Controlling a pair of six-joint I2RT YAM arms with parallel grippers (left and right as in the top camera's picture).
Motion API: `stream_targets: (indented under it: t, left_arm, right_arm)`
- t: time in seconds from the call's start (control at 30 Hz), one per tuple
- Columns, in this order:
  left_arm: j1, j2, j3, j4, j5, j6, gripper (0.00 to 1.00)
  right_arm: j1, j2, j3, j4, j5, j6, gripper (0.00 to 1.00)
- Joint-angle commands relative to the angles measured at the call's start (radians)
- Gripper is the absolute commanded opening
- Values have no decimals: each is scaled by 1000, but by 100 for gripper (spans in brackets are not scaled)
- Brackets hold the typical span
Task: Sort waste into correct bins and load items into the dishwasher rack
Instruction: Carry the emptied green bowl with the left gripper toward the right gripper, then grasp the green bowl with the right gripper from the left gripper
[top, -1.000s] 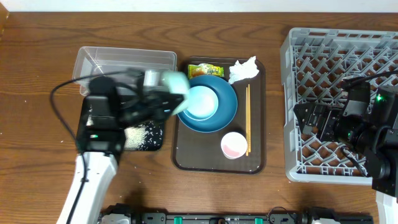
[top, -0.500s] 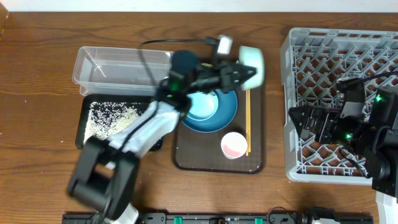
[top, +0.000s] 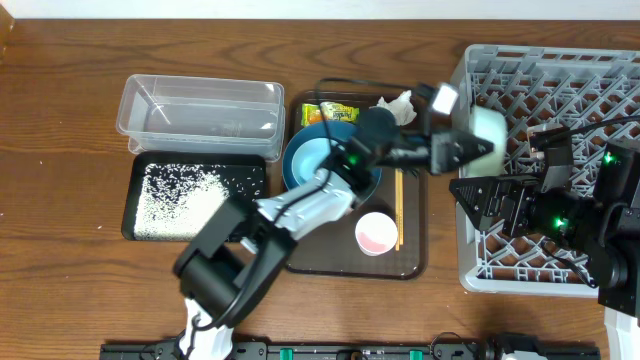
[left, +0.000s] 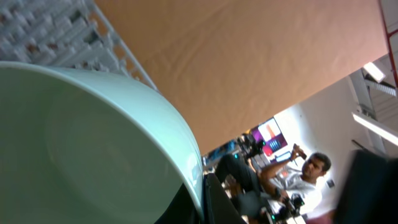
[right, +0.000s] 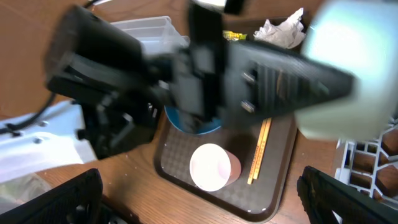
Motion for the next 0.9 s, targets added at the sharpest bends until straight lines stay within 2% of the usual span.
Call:
stream_targets:
  t: [0.0, 0.37, 0.87]
  left_arm:
    - [-21, 44, 56, 16, -29, -9, 6]
    - [-113, 142, 176, 15, -32, -2, 6]
    - [-153, 186, 185, 26, -102, -35, 6]
  right_arm:
    - [-4, -1, 13, -8, -25, -25, 99]
    - [-4, 0, 13, -31, -24, -52, 99]
    - [-4, 0, 13, -34, -24, -51, 99]
